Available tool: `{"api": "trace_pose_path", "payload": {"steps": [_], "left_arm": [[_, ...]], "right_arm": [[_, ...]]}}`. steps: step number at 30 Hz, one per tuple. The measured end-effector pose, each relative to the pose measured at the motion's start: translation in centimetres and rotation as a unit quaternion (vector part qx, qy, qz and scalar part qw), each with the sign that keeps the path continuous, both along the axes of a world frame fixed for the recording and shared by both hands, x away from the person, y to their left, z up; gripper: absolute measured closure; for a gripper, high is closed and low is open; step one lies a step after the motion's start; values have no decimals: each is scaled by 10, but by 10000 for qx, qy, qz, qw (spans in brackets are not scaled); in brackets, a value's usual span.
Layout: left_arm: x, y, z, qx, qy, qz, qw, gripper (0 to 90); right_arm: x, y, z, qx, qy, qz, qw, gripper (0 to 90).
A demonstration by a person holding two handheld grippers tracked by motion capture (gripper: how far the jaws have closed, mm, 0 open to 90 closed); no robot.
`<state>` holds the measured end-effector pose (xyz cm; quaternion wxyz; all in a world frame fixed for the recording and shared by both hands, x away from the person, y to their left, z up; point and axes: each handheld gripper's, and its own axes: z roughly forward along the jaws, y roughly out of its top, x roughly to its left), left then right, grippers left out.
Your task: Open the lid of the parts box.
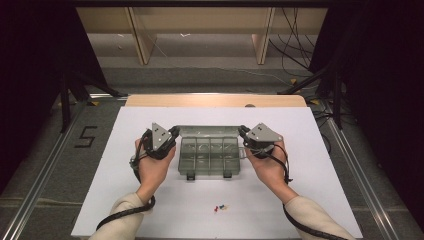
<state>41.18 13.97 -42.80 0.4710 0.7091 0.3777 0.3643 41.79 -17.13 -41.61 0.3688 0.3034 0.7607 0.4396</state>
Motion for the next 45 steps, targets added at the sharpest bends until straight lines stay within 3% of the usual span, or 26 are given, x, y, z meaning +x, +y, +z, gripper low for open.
{"api": "trace_pose_path", "payload": {"steps": [2, 8, 13, 14, 22, 23, 45], "left_arm": [[2, -1, 0, -92, 36, -2, 10000, 844], [4, 0, 2, -5, 53, 51, 10000, 848], [8, -2, 2, -185, 92, 73, 9998, 849], [9, -1, 2, -183, 94, 83, 9998, 849], [15, -1, 3, -250, 135, 104, 9995, 850], [15, -1, 3, -250, 140, 105, 9995, 850], [25, -1, 5, -271, 165, 116, 9994, 847]], "right_arm": [[1, 0, 0, 25, 21, -18, 10000, 835], [5, 1, 1, 125, 62, -67, 9999, 836], [8, 1, 2, 161, 40, -123, 9998, 836], [8, 1, 2, 191, 115, -96, 9997, 836], [13, 2, 3, 264, 63, -174, 9995, 837], [13, 2, 3, 316, 152, -183, 9992, 837], [24, 3, 5, 508, 197, -275, 9981, 839]]}}
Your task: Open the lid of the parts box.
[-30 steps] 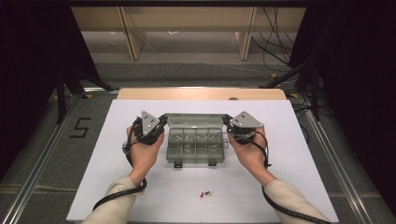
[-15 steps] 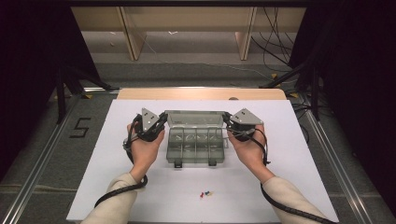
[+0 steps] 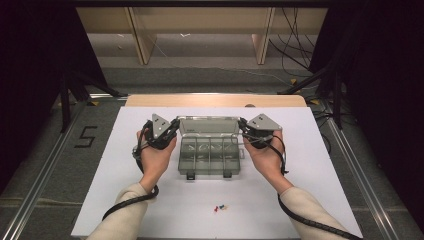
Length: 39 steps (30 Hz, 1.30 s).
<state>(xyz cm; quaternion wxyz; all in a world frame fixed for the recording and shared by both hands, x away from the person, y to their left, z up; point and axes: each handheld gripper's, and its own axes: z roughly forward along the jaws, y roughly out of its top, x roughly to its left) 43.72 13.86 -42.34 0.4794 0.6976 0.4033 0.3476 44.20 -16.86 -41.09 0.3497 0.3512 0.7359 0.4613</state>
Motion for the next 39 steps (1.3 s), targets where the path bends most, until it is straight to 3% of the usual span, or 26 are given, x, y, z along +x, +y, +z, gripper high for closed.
{"api": "trace_pose_path", "payload": {"steps": [28, 39], "left_arm": [[11, -1, -3, -43, 8, 20, 10000, 846], [14, 0, -4, -96, -3, -8, 10000, 847]], "right_arm": [[12, 1, 0, 162, 61, -107, 9998, 843], [15, 0, -1, 325, 204, -93, 9992, 846]]}}
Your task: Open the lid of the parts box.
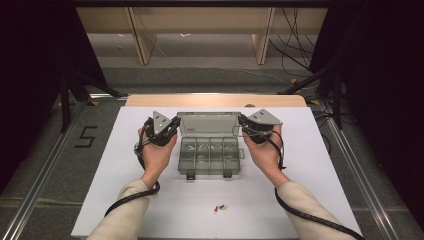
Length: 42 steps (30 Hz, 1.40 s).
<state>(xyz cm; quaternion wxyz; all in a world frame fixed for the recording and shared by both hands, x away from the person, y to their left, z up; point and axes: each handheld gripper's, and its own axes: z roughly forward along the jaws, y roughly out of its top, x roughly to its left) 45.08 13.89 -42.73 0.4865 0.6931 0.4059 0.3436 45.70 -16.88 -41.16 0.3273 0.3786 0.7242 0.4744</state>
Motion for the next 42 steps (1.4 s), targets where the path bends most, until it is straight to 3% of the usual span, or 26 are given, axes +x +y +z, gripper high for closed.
{"api": "trace_pose_path", "payload": {"steps": [1, 10, 11, 12, 17, 21, 26, 29, 42], "left_arm": [[1, 0, 0, 17, -6, -2, 10000, 846], [3, 0, -2, -1, 16, 12, 10000, 845], [3, 0, -2, 2, 26, 18, 10000, 844], [4, 0, -4, -38, 27, 16, 10000, 844], [6, 0, -4, -59, 27, 17, 10000, 845], [8, -1, -5, -64, 22, 28, 10000, 845], [9, -1, -5, -78, 19, 37, 10000, 845], [10, -1, -6, -88, 14, 31, 10000, 844], [12, 0, -7, -99, 10, 32, 9999, 844]], "right_arm": [[2, 0, 0, -9, -89, 8, 10000, 846], [3, 0, 0, -37, -62, -35, 10000, 847], [4, 1, -1, 66, 9, -3, 10000, 847], [4, 0, -1, -4, -69, -45, 10000, 847], [7, 1, -1, 78, 12, -37, 10000, 847], [9, 0, -1, 43, -61, -44, 10000, 847], [11, 0, -1, 61, 24, -61, 10000, 847], [12, 0, -2, 56, -64, -46, 10000, 847], [14, -1, -3, 103, -17, -69, 9999, 848]]}}
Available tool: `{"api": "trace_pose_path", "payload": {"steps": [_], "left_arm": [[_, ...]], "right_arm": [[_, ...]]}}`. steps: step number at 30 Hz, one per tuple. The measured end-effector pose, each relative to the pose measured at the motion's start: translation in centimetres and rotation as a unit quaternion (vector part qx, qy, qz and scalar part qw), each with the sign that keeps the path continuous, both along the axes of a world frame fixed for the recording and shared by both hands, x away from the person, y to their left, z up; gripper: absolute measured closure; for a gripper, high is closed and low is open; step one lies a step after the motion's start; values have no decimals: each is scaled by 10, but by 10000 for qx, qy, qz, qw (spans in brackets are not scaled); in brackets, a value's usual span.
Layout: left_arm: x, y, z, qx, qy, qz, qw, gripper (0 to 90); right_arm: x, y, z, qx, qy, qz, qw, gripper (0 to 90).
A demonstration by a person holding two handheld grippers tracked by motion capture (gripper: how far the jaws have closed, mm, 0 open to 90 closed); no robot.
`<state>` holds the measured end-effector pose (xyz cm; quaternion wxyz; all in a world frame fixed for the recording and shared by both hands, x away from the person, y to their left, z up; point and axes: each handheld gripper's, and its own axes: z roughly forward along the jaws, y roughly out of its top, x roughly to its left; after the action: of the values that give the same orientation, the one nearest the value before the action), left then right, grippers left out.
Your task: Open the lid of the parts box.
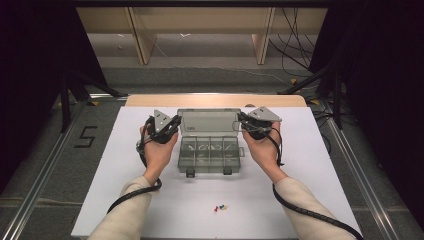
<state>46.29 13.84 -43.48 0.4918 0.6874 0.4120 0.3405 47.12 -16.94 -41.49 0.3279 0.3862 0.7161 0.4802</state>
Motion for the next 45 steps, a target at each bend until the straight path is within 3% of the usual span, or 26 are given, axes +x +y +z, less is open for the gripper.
{"api": "trace_pose_path", "payload": {"steps": [8, 9, 10, 14, 15, 19, 20, 28, 30, 37, 38, 45], "left_arm": [[2, 0, -1, 19, -11, -15, 10000, 837], [3, 0, -1, 15, -5, -14, 10000, 836], [4, 0, -2, 16, -1, -17, 10000, 836], [6, -1, -4, 24, 1, 3, 10000, 834], [6, -1, -5, 25, 2, 4, 10000, 834], [8, -1, -6, 31, 10, 10, 10000, 834], [8, -1, -6, 38, 15, 12, 10000, 833], [10, -2, -9, 39, 41, 20, 10000, 832], [11, -2, -10, 36, 57, 28, 10000, 832], [12, -2, -14, 70, 72, 12, 9999, 831], [12, -2, -15, 78, 71, 11, 9999, 831], [13, -2, -18, 118, 57, 8, 9999, 829]], "right_arm": [[2, -1, 0, 84, 18, 10, 10000, 846], [2, 0, 0, 127, 104, 32, 9999, 846], [3, 0, 0, 89, 3, -36, 10000, 845], [5, 0, -1, 106, 1, -38, 9999, 844], [5, 0, -1, 157, 102, -11, 9998, 844], [6, 1, -2, 211, 95, -36, 9997, 843], [7, 0, -2, 162, -2, -46, 9999, 843], [9, 1, -3, 238, 137, -37, 9996, 840], [10, 1, -5, 183, 63, -66, 9998, 839], [11, 1, -7, 194, 150, -56, 9997, 838], [12, 1, -8, 161, 47, -68, 9998, 837], [14, 2, -10, 154, 108, -97, 9998, 832]]}}
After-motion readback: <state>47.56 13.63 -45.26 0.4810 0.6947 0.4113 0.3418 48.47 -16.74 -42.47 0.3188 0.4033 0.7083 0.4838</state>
